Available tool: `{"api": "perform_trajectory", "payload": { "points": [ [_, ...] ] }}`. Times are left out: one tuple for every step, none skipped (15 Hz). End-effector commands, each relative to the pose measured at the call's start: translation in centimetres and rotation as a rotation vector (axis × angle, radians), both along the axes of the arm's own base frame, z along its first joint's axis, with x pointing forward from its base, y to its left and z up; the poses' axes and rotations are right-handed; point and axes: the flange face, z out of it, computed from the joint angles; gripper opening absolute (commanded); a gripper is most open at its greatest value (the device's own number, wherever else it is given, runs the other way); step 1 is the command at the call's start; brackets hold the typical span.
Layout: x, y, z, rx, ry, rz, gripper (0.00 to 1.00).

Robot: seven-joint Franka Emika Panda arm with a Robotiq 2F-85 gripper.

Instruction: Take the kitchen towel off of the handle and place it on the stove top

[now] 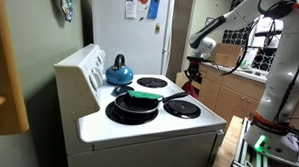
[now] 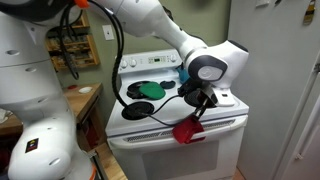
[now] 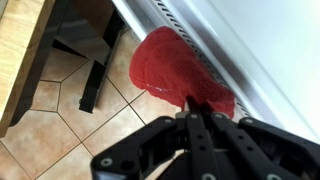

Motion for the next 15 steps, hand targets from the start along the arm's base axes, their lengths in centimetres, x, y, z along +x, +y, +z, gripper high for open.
{"api": "perform_trajectory", "payload": {
  "points": [
    [-1.3, 2.2, 5.7, -0.013, -0.115, 0.039, 0.01],
    [-1.2, 2.9, 7.2, -0.008, -0.148, 0.059, 0.01],
    [-1.2, 3.6, 8.5, 0.004, -0.177, 0.081, 0.01],
    [-1.2, 3.9, 9.5, 0.019, -0.209, 0.089, 0.01],
    [-0.1, 3.0, 8.2, -0.011, -0.166, 0.064, 0.01],
    [-0.1, 3.4, 9.1, -0.013, -0.184, 0.068, 0.04],
    [-0.1, 3.5, 9.3, -0.014, -0.188, 0.069, 0.04],
    [-0.1, 3.4, 9.1, -0.013, -0.183, 0.068, 0.04],
    [0.0, 3.3, 8.8, -0.012, -0.177, 0.066, 0.04],
    [0.0, 3.3, 8.5, -0.011, -0.172, 0.065, 0.01],
    [0.1, 3.9, 9.5, 0.002, -0.205, 0.084, 0.01],
    [0.1, 4.7, 10.8, 0.017, -0.246, 0.107, 0.01],
    [0.0, 5.5, 12.3, 0.025, -0.288, 0.135, 0.01],
    [0.0, 6.4, 13.4, 0.046, -0.328, 0.163, 0.01],
    [-0.2, 7.6, 15.0, 0.068, -0.373, 0.19, 0.01]
  ]
}}
